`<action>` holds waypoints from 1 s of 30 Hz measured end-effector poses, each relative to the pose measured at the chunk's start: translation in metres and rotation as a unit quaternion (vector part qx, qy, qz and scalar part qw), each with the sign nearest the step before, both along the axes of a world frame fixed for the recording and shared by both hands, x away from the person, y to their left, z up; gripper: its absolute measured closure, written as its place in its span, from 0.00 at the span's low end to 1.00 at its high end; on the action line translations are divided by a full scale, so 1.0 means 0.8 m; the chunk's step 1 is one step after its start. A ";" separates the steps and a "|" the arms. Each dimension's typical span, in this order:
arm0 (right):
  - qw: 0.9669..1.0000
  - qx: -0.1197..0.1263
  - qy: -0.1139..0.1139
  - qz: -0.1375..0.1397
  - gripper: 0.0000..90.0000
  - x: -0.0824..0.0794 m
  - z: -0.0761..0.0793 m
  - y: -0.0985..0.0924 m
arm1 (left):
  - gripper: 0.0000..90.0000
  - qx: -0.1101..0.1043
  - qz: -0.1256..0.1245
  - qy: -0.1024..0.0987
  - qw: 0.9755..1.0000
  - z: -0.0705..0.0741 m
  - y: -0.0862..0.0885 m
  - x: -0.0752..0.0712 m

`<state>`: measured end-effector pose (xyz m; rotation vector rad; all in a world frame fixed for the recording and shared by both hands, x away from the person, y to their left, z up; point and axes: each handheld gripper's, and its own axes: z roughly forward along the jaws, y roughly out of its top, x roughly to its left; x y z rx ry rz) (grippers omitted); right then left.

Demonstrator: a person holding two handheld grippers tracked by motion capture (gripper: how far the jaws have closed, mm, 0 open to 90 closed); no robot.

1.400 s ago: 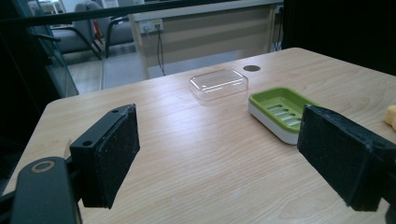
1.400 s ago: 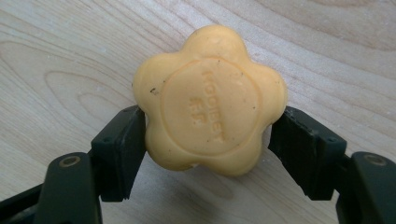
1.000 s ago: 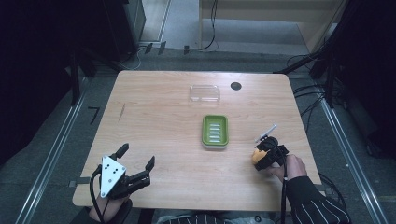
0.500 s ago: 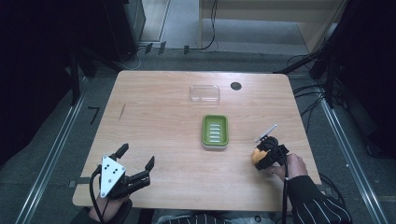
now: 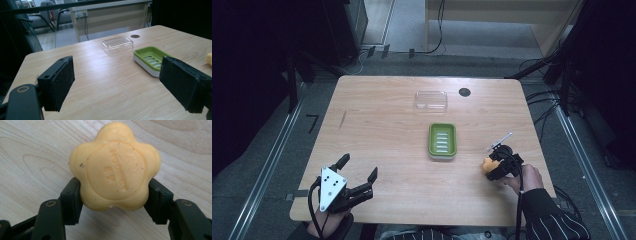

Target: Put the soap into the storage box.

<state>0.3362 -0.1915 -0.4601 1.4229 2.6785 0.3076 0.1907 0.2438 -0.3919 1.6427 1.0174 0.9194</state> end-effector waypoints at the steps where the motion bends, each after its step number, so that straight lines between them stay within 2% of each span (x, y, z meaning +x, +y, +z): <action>1: 1.000 0.002 -0.001 0.002 0.45 0.000 0.001 0.000 | 0.14 0.001 0.000 0.001 1.000 0.000 0.000 0.000; 15: 1.000 0.014 -0.017 0.014 0.45 0.001 0.010 0.004 | 0.14 0.001 0.000 0.001 1.000 0.000 0.000 0.000; 30: 0.998 0.012 -0.043 0.034 0.45 0.014 0.023 0.014 | 0.14 0.001 0.003 0.000 1.000 0.000 0.002 -0.002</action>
